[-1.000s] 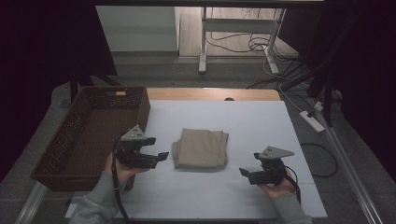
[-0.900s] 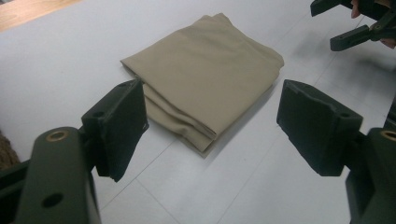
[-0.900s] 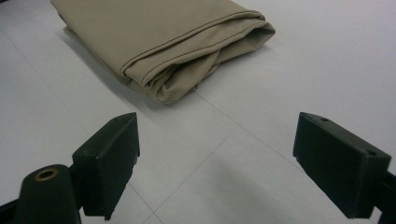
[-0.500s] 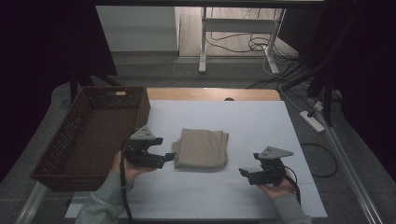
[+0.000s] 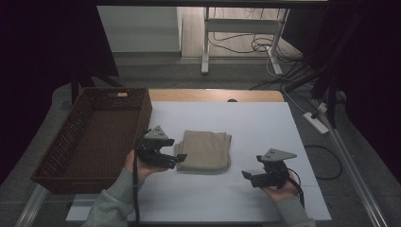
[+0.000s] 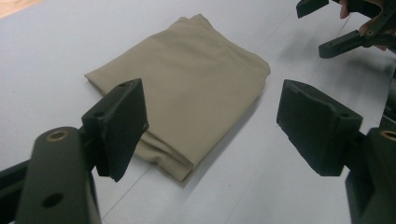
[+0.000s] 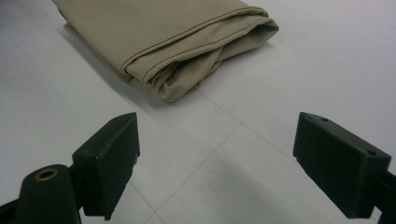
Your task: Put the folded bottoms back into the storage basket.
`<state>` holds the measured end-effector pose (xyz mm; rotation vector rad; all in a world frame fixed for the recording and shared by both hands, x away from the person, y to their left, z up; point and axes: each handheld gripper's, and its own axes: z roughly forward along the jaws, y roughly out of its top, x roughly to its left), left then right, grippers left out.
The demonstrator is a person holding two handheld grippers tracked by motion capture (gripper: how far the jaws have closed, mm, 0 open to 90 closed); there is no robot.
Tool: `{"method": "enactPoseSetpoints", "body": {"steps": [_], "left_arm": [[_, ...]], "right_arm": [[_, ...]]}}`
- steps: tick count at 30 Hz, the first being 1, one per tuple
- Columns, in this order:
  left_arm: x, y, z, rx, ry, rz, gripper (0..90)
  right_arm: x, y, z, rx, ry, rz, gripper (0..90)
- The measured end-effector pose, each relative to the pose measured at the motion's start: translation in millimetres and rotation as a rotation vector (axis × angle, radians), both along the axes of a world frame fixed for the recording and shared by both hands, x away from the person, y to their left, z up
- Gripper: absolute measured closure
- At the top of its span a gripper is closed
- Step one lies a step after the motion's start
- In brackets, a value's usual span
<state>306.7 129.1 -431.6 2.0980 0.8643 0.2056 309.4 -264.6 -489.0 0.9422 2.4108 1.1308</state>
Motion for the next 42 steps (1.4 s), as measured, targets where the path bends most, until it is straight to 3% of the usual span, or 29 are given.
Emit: {"method": "enactPoseSetpoints", "body": {"steps": [14, 31, 42], "left_arm": [[24.1, -17.7, -10.6, 0.014, 0.034, 0.005, 23.2], [57.2, -30.6, -32.8, 0.035, 0.08, 0.042, 23.5], [72.8, -35.6, -39.0, 0.049, 0.097, 0.043, 23.5]], "right_arm": [[0.4, 0.4, -0.8, -0.006, 0.005, -0.001, 15.0], [1.1, 1.1, -2.1, -0.009, 0.011, 0.004, 14.9], [1.5, 0.9, -2.5, -0.006, 0.011, 0.003, 14.9]]}}
